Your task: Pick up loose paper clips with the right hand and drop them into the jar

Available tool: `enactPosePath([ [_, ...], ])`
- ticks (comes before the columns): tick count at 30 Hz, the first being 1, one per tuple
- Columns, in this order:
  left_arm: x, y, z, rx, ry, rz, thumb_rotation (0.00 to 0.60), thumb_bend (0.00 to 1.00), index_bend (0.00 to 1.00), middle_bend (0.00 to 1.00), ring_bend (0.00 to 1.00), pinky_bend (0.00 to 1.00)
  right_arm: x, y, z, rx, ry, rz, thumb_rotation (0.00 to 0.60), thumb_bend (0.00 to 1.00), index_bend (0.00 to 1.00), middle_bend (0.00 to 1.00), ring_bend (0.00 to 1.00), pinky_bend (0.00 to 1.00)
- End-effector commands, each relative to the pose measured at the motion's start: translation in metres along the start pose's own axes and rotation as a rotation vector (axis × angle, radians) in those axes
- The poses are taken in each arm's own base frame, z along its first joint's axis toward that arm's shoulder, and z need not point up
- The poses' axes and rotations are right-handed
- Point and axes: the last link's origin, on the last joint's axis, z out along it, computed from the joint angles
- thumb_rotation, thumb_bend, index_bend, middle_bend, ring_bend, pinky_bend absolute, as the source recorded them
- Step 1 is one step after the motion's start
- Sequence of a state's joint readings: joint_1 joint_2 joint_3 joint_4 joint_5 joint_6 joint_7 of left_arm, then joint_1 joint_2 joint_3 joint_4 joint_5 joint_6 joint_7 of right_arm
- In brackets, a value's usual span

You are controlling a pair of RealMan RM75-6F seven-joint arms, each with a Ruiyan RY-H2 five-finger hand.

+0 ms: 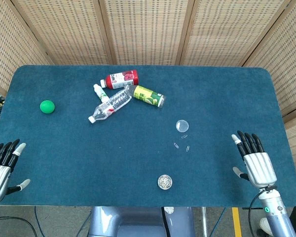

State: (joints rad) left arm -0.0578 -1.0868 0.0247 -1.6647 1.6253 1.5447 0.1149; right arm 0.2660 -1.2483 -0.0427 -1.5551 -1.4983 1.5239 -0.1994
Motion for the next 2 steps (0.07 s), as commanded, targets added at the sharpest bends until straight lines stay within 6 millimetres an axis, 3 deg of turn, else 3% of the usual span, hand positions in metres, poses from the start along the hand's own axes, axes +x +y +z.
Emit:
enactPosePath([
  [1, 0.0003, -0.0002, -0.0012, -0.001, 0.001, -0.001, 0.600, 0.00, 0.00, 0.00, 0.00, 0.00, -0.0005, 0.0004, -0.0031, -0.005, -0.001, -0.001, 0.600, 0.00, 0.00, 0.00, 0.00, 0.00],
  [2, 0.0005, -0.0003, -0.0015, -0.001, 0.002, -0.001, 0.600, 0.00, 0.00, 0.00, 0.00, 0.00, 0.0000, 0.0004, -0.0033, -0.007, 0.000, -0.003, 0.600, 0.00, 0.00, 0.00, 0.00, 0.00],
])
